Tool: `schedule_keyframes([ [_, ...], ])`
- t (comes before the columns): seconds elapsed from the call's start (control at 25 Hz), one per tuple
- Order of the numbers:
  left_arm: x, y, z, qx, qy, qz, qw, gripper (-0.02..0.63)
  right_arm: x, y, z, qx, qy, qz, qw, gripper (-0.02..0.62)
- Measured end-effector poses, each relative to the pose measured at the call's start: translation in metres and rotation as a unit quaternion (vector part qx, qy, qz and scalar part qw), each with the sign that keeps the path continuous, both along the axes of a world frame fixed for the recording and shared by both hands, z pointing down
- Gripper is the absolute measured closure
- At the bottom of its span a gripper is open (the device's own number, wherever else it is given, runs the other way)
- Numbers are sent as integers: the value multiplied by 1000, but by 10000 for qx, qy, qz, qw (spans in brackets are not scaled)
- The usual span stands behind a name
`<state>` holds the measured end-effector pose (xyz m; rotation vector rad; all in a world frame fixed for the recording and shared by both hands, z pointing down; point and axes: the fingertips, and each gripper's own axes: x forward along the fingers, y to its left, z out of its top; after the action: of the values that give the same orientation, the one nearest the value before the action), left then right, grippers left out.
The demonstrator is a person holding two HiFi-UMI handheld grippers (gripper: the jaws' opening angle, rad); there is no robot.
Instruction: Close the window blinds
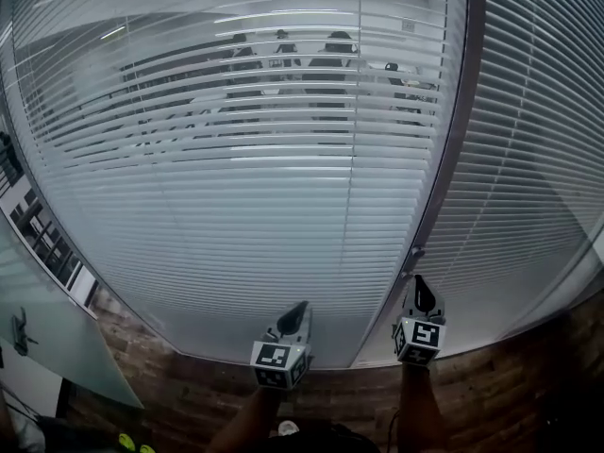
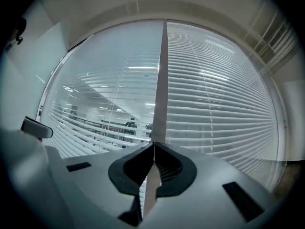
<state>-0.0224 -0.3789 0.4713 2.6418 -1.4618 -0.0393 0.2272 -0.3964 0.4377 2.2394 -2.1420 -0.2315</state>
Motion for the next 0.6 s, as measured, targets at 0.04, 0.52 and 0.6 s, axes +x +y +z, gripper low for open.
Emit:
schedule_keyframes([
  [0.04,0,3,3,-9,11,42,10000,606,-2,0,0,7,5,-24,10000,592],
  [0.52,14,7,26,-180,52,268,9995,606,10,-23,-9,45,-172,99,9998,499],
  [0.6,16,7,30,-159,63,351,9992,606,12,-27,-12,66,-226,80,9997,483],
])
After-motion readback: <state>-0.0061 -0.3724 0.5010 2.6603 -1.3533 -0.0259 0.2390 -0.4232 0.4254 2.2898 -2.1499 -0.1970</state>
